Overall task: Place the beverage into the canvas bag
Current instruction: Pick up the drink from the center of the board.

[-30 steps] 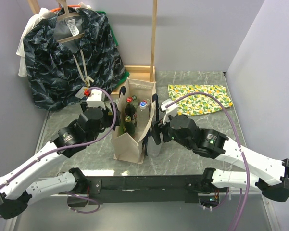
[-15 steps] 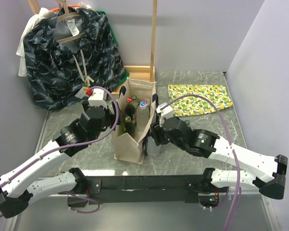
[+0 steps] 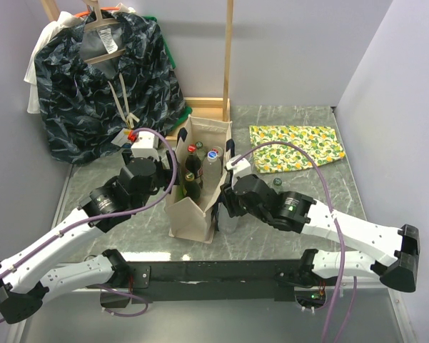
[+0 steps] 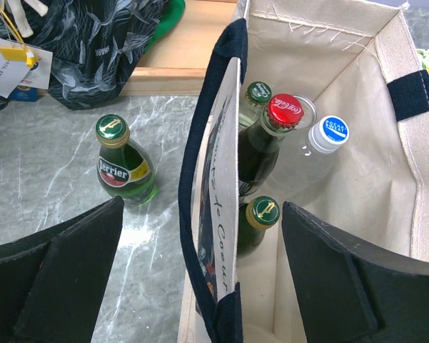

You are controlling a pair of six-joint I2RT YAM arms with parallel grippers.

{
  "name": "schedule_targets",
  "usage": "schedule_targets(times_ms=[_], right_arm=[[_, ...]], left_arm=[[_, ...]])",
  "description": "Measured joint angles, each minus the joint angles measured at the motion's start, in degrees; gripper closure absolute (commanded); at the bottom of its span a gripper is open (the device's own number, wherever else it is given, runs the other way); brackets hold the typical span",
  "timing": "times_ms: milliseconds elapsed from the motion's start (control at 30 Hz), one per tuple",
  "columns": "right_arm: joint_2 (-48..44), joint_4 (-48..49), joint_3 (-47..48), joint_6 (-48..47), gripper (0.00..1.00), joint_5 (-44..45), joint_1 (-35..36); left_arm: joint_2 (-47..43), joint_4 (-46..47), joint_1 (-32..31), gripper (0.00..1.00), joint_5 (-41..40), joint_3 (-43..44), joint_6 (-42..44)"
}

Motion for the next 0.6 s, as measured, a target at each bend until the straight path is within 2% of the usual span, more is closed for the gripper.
schedule_targets(times_ms=[100,133,200,233,600], right_arm=[[0.6,0.3,0.0,0.2,0.58,-0.3,0.0],[0.7,0.4,-0.1,0.3,0.74,-0.4,0.0],[0.9,0.7,-0.1,0.0,0.94,-0.3,0.0],[0.9,0.7,0.0,0.0,1.0,0.2,0.0],[-0.3,-0.6,-0.1,0.4,1.0,0.0,0.0]], left_arm=[[0.0,0.0,0.0,0.03,0.0,0.0,0.0],[0.0,0.0,0.0,0.04,0.0,0.0,0.0],[0.0,0.0,0.0,0.04,0.0,0.0,0.0],[0.0,0.0,0.0,0.03,0.0,0.0,0.0],[0.0,-0.1,0.0,0.04,0.1,-0.2,0.0]])
